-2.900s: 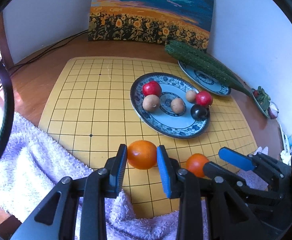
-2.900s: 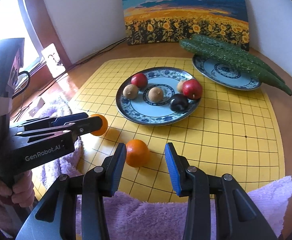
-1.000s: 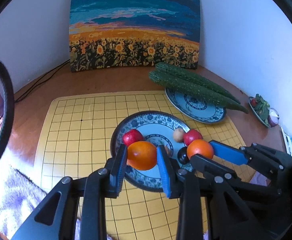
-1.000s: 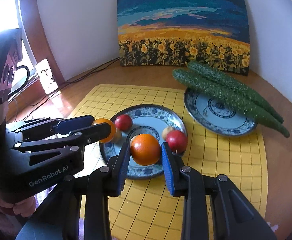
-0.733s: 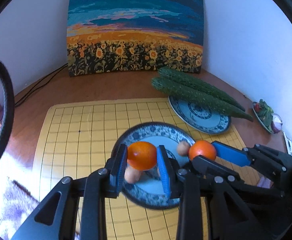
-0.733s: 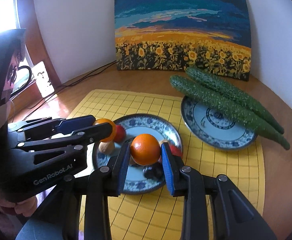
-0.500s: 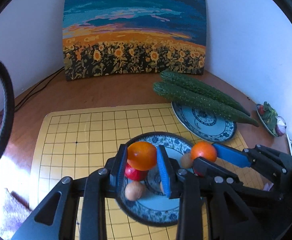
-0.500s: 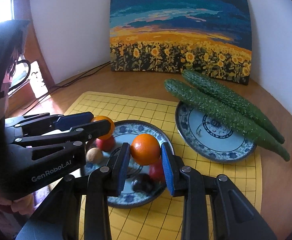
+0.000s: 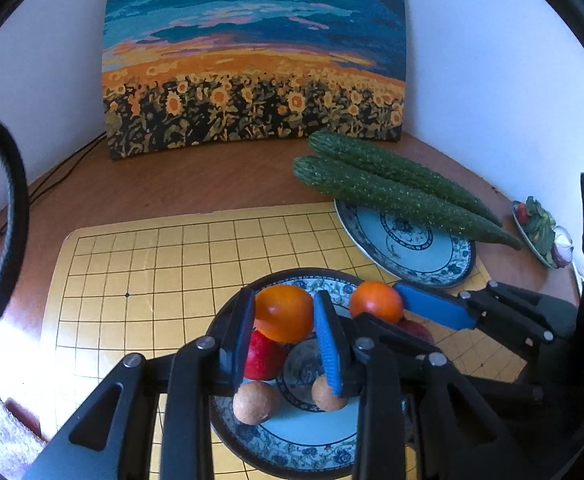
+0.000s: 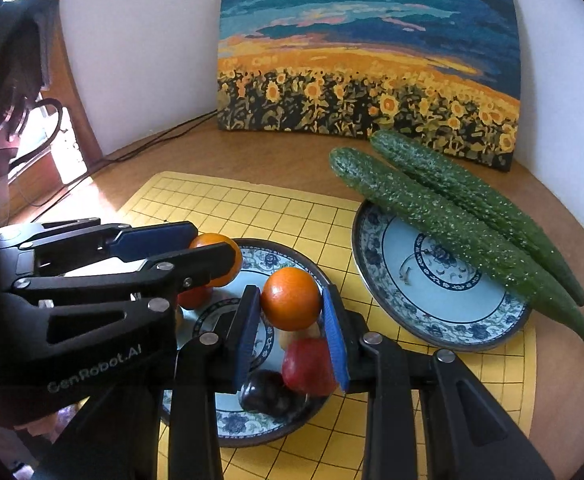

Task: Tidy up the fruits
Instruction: 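Carry both oranges onto the patterned plate and open both tools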

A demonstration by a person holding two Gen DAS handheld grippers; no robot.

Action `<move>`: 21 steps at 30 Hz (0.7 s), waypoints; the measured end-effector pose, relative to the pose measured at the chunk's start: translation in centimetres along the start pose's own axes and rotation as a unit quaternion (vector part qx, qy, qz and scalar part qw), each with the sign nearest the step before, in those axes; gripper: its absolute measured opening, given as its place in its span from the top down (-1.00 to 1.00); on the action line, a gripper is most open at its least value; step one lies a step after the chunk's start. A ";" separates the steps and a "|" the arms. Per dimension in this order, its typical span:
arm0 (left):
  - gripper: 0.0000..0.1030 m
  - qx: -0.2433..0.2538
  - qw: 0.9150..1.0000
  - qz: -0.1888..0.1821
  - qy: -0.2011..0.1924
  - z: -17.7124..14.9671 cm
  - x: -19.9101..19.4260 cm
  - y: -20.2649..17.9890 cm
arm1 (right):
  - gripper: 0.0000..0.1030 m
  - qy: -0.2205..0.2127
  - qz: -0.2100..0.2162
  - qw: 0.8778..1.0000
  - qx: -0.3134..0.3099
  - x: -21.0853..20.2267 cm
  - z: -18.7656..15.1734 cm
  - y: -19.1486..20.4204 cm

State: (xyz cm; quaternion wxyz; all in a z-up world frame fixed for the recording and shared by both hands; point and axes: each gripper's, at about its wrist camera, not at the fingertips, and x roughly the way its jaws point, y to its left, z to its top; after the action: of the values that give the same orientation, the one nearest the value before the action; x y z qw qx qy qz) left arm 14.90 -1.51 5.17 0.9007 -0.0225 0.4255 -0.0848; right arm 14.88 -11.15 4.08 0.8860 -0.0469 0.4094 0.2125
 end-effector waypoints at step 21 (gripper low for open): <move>0.29 -0.006 1.000 -0.001 0.003 0.1 -0.5 0.1 | 0.13 -0.008 -0.004 1.000 0.014 -1.0 -0.2 -0.6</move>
State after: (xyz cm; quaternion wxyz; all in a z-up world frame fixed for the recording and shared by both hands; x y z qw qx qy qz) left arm 14.64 -1.33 5.59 0.8992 -0.0280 0.4286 -0.0837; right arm 14.38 -12.08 4.66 0.8907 -0.0343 0.4050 0.2034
